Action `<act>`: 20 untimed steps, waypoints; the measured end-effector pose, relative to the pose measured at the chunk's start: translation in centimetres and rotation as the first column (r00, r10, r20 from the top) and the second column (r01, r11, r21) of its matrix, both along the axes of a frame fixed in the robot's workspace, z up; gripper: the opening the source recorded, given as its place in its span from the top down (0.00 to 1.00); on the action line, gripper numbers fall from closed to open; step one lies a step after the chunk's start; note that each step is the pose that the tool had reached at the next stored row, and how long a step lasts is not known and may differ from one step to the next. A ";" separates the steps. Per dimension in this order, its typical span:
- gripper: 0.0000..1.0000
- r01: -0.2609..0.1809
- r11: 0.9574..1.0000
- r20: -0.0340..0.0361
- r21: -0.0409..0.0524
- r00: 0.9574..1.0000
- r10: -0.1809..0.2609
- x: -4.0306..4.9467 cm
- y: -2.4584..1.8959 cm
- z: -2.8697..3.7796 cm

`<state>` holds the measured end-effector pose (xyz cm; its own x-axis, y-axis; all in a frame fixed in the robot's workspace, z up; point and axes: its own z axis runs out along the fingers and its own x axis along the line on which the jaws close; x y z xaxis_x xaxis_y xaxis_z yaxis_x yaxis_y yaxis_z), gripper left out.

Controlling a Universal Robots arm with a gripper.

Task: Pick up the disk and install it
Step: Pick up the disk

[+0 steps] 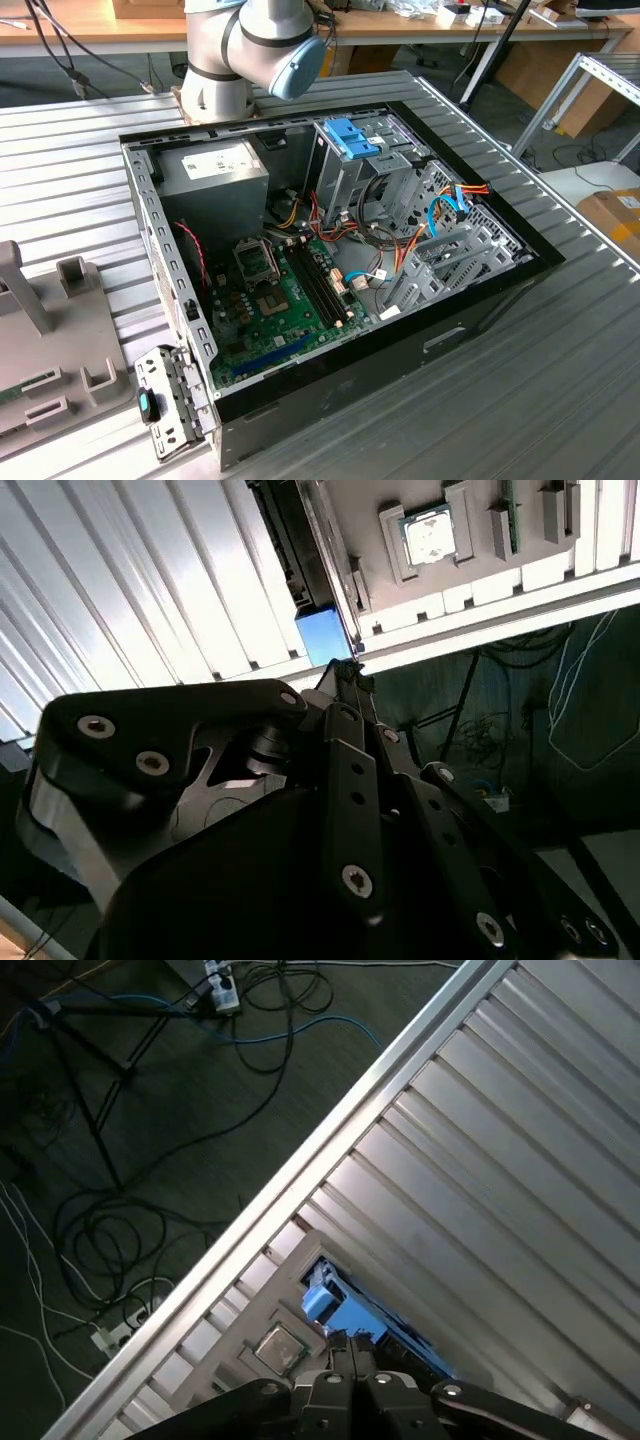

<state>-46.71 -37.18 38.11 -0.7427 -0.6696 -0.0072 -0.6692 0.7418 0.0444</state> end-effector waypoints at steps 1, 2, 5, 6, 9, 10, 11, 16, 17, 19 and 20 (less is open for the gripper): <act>0.89 -0.016 1.000 0.000 0.000 1.000 0.016 0.00 0.00 0.00; 0.89 -0.029 1.000 0.000 0.000 1.000 0.029 0.00 0.00 0.00; 0.89 -0.114 0.993 0.000 0.000 0.993 0.114 0.00 0.00 0.00; 0.89 -0.127 0.992 0.000 0.000 0.992 0.127 0.00 0.00 0.00; 0.89 -0.176 0.984 0.000 0.000 0.984 0.176 0.00 0.00 0.00; 0.89 -0.184 0.983 0.000 0.000 0.983 0.184 0.00 0.00 0.00; 0.89 -0.191 0.982 0.000 0.000 0.982 0.191 0.00 0.00 0.00; 0.89 -0.265 0.964 0.000 0.000 0.964 0.265 0.00 0.00 0.00; 0.89 -0.282 0.959 0.000 0.000 0.959 0.282 0.00 0.00 0.00; 0.89 -0.299 0.954 0.000 0.000 0.954 0.299 0.00 0.00 0.00; 0.89 -0.321 0.947 0.000 0.000 0.947 0.321 0.00 0.00 0.00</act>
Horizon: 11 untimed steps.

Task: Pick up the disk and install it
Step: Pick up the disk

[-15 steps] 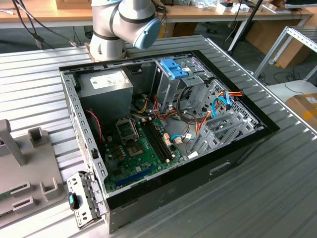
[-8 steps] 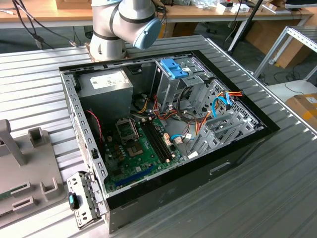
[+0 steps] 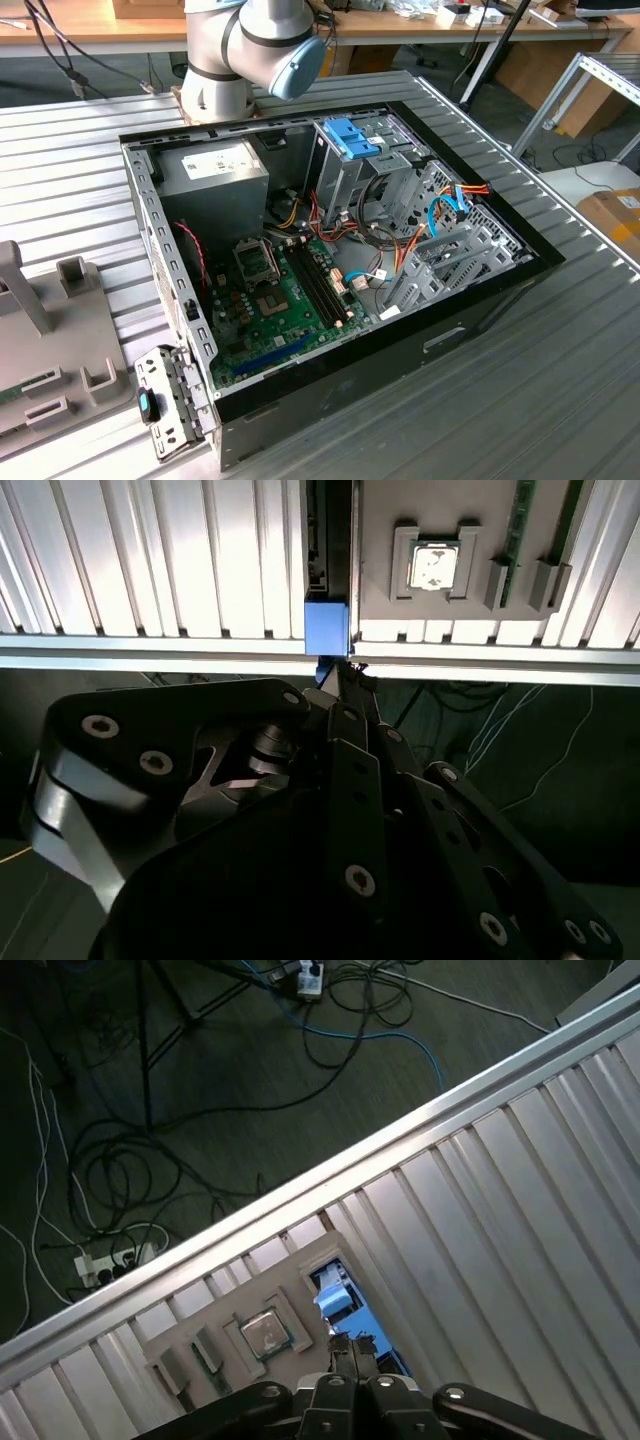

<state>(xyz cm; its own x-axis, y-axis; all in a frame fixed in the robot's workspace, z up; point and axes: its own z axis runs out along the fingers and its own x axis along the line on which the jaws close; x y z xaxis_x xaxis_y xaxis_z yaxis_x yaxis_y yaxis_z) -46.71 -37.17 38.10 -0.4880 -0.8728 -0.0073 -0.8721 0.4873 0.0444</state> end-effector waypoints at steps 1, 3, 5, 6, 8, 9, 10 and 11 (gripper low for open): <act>0.89 -0.001 1.000 0.000 0.000 1.000 0.001 0.00 0.00 0.00; 0.89 -0.001 1.000 0.000 0.000 1.000 0.001 0.00 0.00 0.00; 0.89 -0.002 1.000 0.000 0.000 1.000 0.002 0.00 0.00 0.00; 0.89 -0.007 1.000 0.000 0.000 1.000 0.007 0.01 0.01 0.00; 0.89 -0.054 0.999 0.000 0.000 0.999 0.054 0.00 0.06 0.00; 0.89 -0.075 0.997 0.000 0.000 0.997 0.075 0.00 0.08 0.00; 0.89 -0.101 0.995 0.000 0.000 0.995 0.101 0.01 0.11 -0.01; 0.89 -0.126 0.992 0.000 0.000 0.992 0.126 0.01 0.13 -0.01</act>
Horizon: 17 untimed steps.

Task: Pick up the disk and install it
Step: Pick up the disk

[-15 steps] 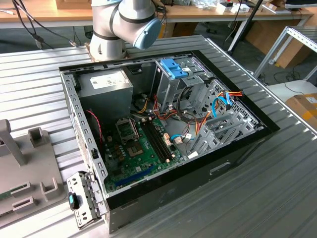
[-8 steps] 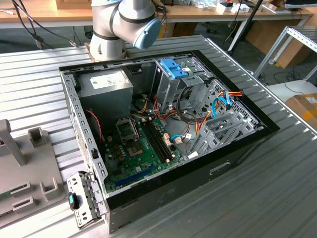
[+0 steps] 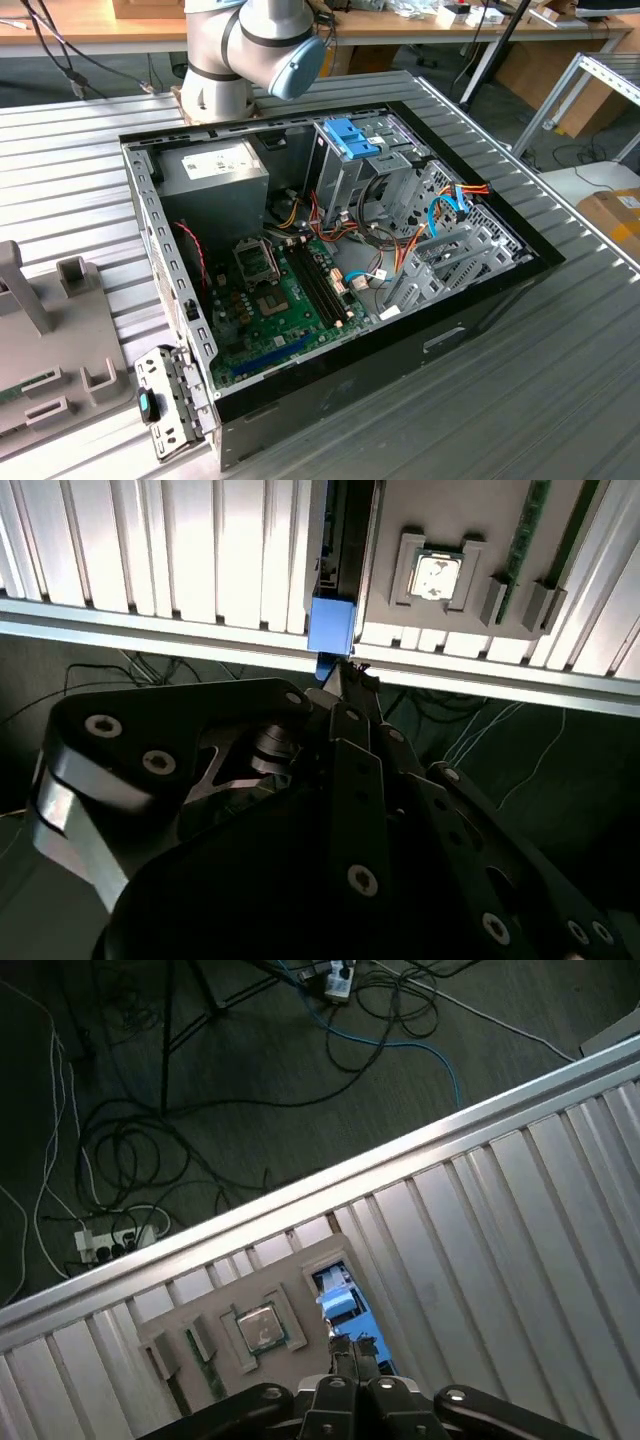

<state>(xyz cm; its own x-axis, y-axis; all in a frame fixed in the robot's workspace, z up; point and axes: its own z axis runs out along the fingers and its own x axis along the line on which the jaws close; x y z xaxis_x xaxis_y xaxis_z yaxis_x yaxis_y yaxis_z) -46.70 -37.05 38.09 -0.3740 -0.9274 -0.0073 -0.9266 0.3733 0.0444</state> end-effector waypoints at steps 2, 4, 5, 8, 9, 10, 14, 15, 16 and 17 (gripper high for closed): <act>0.89 -0.030 1.000 0.000 0.000 1.000 0.030 0.00 0.02 0.00; 0.89 -0.086 0.996 0.000 0.000 0.996 0.086 0.00 0.07 0.00; 0.89 -0.102 0.995 0.000 0.000 0.995 0.102 0.00 0.08 0.00; 0.89 -0.179 0.984 0.000 0.000 0.984 0.179 0.00 0.13 -0.01; 0.89 -0.199 0.980 0.000 0.000 0.980 0.199 0.00 0.14 -0.02; 0.89 -0.213 0.977 0.000 0.000 0.977 0.213 0.01 0.15 -0.03; 0.89 -0.279 0.960 0.000 0.000 0.960 0.279 0.01 0.19 -0.09; 0.89 -0.311 0.951 0.000 0.000 0.951 0.311 0.01 0.22 -0.12; 0.89 -0.330 0.944 0.000 0.000 0.944 0.330 0.01 0.24 -0.14; 0.89 -0.347 0.938 0.000 0.000 0.938 0.347 0.01 0.26 -0.16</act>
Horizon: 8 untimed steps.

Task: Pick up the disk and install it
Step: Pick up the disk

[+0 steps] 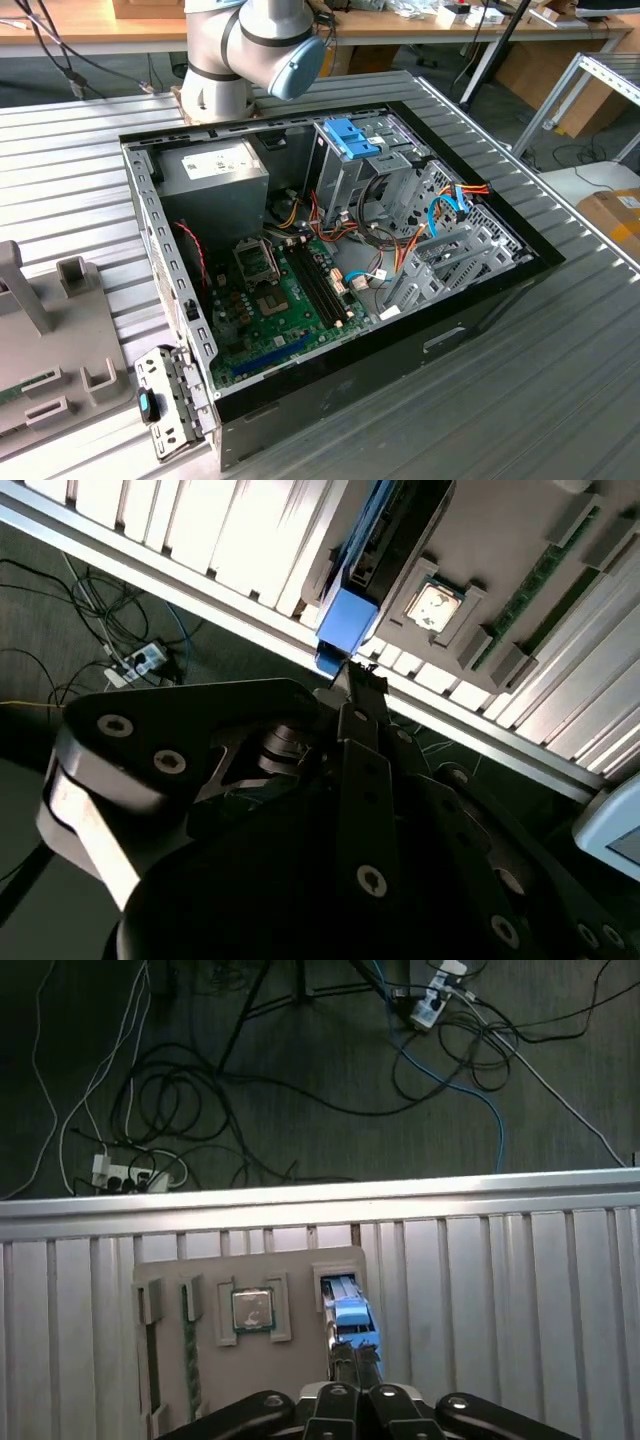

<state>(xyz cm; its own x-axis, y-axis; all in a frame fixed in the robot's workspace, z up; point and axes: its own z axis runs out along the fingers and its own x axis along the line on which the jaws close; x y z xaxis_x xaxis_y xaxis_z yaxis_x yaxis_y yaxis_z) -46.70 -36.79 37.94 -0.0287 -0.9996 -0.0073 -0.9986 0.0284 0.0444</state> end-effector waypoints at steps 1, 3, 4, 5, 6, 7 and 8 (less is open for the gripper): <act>0.89 -0.020 1.000 0.000 0.000 1.000 0.020 0.00 0.05 0.00; 0.89 -0.035 0.999 0.000 0.000 0.999 0.035 0.00 0.08 -0.01; 0.89 -0.035 0.999 0.001 0.000 0.999 0.035 -0.02 0.08 -0.01; 0.89 -0.035 0.999 0.009 0.003 0.999 0.035 -0.11 0.09 -0.02; 0.89 -0.035 0.999 0.018 0.006 0.999 0.035 -0.19 0.09 -0.02; 0.89 -0.035 0.999 0.026 0.007 0.999 0.035 -0.30 0.09 -0.03; 0.89 -0.035 0.999 0.032 0.007 0.999 0.035 -0.41 0.09 -0.03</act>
<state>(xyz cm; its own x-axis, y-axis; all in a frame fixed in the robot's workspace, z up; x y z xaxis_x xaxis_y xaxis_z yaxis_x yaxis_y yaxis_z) -47.11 -36.70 37.91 0.0069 -0.9999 -0.0156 -0.9999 -0.0071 0.0128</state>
